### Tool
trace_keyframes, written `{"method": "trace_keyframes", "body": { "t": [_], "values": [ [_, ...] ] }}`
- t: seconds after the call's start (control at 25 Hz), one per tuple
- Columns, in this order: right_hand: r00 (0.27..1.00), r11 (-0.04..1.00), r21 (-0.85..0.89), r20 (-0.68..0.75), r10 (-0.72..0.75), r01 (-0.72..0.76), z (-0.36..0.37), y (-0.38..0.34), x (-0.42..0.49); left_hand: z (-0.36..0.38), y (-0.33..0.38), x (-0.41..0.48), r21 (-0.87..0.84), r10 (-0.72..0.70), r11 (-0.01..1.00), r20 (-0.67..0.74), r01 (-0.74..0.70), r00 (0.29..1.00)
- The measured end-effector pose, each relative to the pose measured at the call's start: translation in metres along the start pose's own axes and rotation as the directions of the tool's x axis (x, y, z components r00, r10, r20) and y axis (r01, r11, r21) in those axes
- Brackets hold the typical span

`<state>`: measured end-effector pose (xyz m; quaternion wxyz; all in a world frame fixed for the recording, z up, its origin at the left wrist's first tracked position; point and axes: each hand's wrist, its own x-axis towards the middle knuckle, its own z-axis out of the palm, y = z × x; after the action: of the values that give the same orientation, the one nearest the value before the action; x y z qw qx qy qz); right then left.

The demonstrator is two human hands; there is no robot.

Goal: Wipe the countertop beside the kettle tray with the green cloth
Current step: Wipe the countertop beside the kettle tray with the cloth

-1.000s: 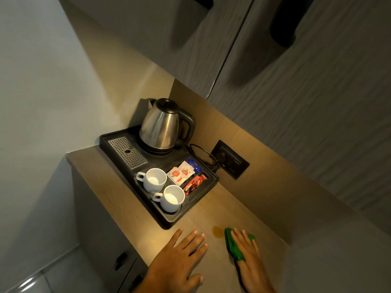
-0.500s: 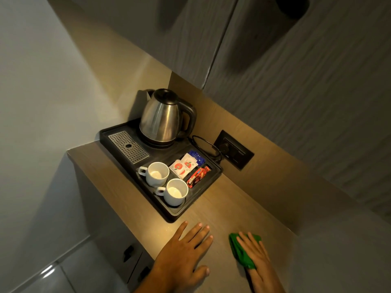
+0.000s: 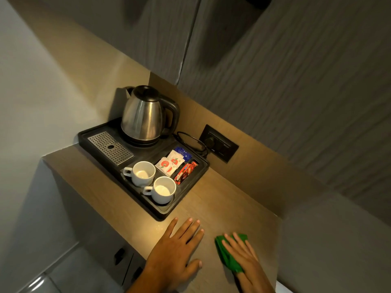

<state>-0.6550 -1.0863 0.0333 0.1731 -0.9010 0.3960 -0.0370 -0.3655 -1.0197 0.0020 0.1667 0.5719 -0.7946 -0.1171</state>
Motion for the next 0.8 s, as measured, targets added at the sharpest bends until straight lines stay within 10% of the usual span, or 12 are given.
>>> {"method": "trace_keyframes", "body": {
  "t": [0.28,0.52,0.8],
  "values": [
    [0.856,0.893,0.104,-0.256,0.449,-0.438,-0.027,-0.029,0.063,-0.003,0.005,-0.004,0.062,-0.005,0.998,0.001,0.005,1.0],
    [0.979,0.989,0.063,-0.147,0.141,-0.133,0.031,-0.059,-0.064,-0.001,0.003,-0.004,0.068,0.004,0.998,0.011,-0.005,1.0],
    [0.737,0.8,0.247,-0.312,0.6,-0.546,0.017,-0.105,-0.008,-0.006,0.002,-0.006,0.093,0.027,0.995,0.035,-0.03,0.999]
  ]
}}
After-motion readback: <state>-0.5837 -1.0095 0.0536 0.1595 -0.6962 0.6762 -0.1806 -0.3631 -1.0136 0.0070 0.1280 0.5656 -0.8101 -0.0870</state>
